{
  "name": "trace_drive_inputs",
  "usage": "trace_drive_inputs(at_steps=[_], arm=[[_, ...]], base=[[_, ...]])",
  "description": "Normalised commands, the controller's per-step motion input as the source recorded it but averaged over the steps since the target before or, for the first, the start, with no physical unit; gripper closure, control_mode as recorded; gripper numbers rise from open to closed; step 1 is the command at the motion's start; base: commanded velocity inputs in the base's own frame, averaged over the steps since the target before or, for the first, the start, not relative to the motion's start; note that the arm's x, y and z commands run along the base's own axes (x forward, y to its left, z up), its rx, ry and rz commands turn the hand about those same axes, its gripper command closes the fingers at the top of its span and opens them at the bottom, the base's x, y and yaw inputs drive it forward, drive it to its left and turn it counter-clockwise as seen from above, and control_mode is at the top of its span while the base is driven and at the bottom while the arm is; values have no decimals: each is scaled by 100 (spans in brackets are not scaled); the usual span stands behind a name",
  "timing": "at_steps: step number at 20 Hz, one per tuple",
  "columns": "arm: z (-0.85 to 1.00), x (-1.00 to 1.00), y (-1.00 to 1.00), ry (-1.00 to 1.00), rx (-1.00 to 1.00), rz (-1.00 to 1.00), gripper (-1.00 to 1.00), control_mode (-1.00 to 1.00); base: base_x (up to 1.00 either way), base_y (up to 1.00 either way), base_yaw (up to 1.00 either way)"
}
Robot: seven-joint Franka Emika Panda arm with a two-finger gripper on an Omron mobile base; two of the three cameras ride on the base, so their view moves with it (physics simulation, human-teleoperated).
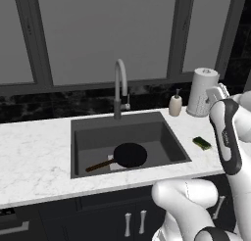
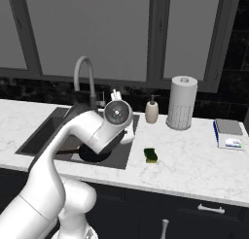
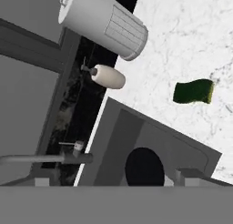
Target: Pick the pan and sponge and place them into the sink. Then turn on the water.
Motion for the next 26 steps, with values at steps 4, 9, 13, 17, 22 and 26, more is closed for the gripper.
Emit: trace_drive_inputs(at_steps=[4, 9, 13, 17, 22, 26], arm=[[-13, 11, -9, 9, -31, 30, -100, -100], [-24, 10, 0, 24, -39, 42, -100, -100], [-30, 9, 0, 34, -35, 46, -100, -100], [-32, 0, -9, 20, -22, 46, -100, -100], [-47, 9, -2, 16, -19, 41, -100, -100], [-61, 18, -1, 14, -20, 38, -100, -100]], base=[[0, 0, 0], [0, 0, 0], [0, 0, 0], [0, 0, 0], [0, 0, 0], [0, 0, 0]])
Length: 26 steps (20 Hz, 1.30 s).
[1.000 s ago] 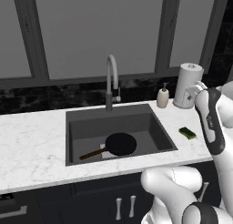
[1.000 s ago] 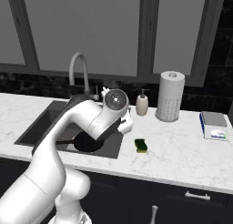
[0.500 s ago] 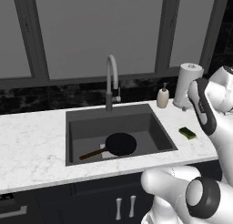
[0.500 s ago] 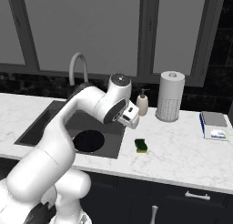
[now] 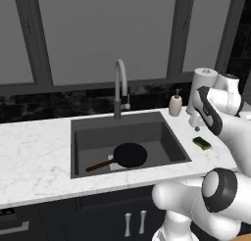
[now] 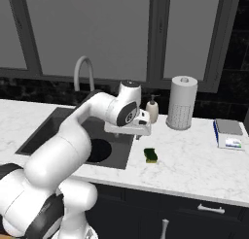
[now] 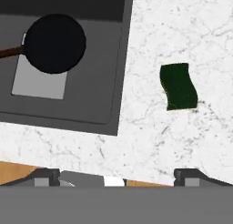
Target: Pick the pan and sponge and place them into the sink. Then turn on the water.
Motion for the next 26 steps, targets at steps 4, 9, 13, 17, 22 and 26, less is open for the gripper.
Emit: trace_drive_inputs(at_steps=[4, 9, 13, 17, 22, 26], arm=[[-35, 20, -5, 3, -12, 27, -100, -100], [-14, 13, -28, -4, 0, 14, -100, -100], [-13, 21, -30, 0, 0, 7, -100, -100], [-22, 35, -16, 0, 0, 3, -100, -100], [-31, 29, -12, 0, 0, 0, -100, -100], [-37, 9, -16, 0, 0, 0, -100, -100]], base=[[0, 0, 0], [0, 0, 0], [0, 0, 0], [0, 0, 0], [0, 0, 0], [0, 0, 0]])
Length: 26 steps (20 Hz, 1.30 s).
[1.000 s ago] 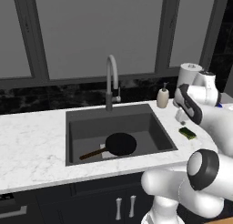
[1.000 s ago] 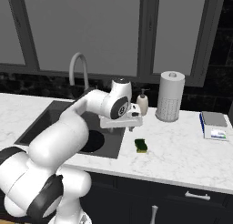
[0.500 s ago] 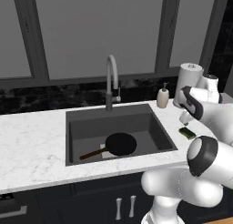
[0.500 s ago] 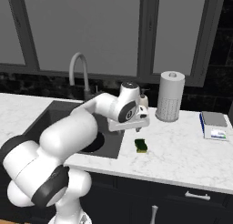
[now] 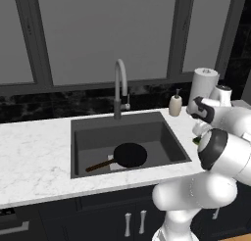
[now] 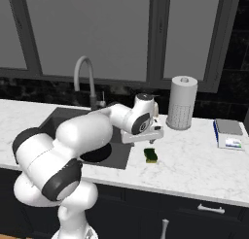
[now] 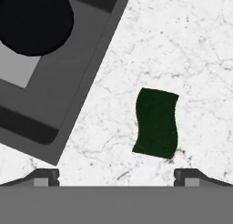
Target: Pick the pan and sponge and place them into the sink. Then turn on the water.
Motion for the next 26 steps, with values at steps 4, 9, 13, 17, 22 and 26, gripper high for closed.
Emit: trace_drive_inputs(at_steps=[4, 9, 13, 17, 22, 26], arm=[[-36, 0, -11, 0, 0, 0, -100, -100], [-36, 0, -10, 0, 0, 0, -100, -100], [-33, 11, -11, 0, 0, 0, -100, -100], [-30, 11, -10, 0, 0, 0, -100, -100], [-15, 14, -17, 0, 0, 0, -100, -100], [0, 15, -19, 0, 0, 0, -100, -100]], base=[[0, 0, 0], [0, 0, 0], [0, 0, 0], [0, 0, 0], [0, 0, 0], [0, 0, 0]])
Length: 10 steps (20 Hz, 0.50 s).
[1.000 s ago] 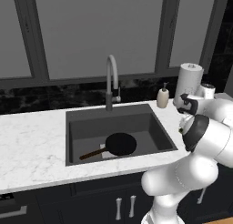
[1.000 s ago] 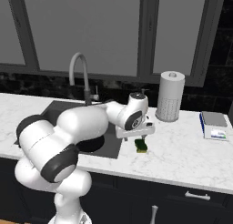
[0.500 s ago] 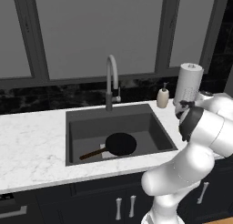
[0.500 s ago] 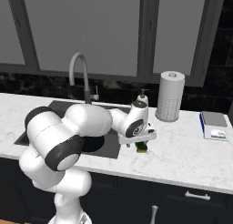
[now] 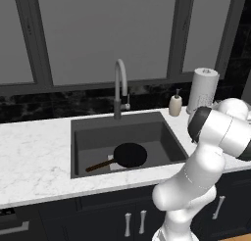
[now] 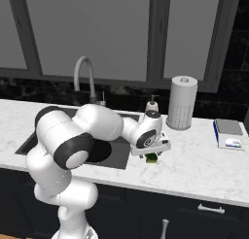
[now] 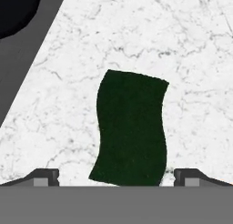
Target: Pick the pan and sponge and place them into the sink. Then turn on the water.
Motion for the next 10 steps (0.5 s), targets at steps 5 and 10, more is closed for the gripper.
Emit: trace_drive_inputs(at_steps=[5, 10], arm=[[-9, 15, -3, 1, 0, 0, -100, -100], [-23, 19, 0, 8, 0, 0, -100, -100]], base=[[0, 0, 0], [0, 0, 0]])
